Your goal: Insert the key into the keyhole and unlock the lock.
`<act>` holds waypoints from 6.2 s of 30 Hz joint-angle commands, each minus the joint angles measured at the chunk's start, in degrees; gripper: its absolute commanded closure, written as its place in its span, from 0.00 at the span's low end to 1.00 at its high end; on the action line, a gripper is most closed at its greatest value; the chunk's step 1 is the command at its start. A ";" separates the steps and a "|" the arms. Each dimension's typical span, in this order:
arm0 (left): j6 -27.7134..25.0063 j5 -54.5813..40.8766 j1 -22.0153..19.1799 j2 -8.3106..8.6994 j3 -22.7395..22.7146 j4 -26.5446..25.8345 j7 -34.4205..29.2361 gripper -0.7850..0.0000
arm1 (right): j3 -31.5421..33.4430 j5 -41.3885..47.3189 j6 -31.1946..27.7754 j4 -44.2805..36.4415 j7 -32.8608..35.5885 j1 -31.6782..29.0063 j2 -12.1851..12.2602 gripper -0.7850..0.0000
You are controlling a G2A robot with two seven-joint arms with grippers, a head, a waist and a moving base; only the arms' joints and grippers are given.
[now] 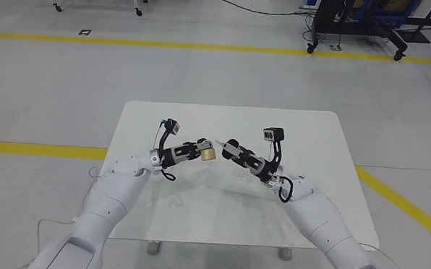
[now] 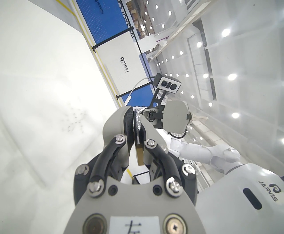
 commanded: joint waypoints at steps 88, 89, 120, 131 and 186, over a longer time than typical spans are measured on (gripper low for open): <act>9.71 5.63 4.06 -3.00 -1.83 -10.42 15.19 1.00 | 7.46 -11.55 32.37 -24.11 -26.41 -20.64 -0.29 1.00; 9.69 5.99 4.08 -2.98 -1.84 -10.52 15.26 1.00 | 7.30 -11.51 32.45 -24.18 -26.36 -20.66 -0.36 1.00; 8.40 6.06 7.21 -3.17 -4.56 -12.06 25.58 1.00 | 5.71 -8.37 26.26 -22.74 -30.41 -20.68 -2.22 1.00; 9.16 9.48 9.33 -3.28 -4.86 -15.93 31.14 1.00 | 2.83 -13.33 27.63 -24.29 -40.45 -21.81 -3.75 1.00; 13.34 -1.70 9.07 -4.18 -6.03 -14.45 18.33 1.00 | 0.40 -27.16 9.62 -17.05 -49.56 -18.37 -9.20 1.00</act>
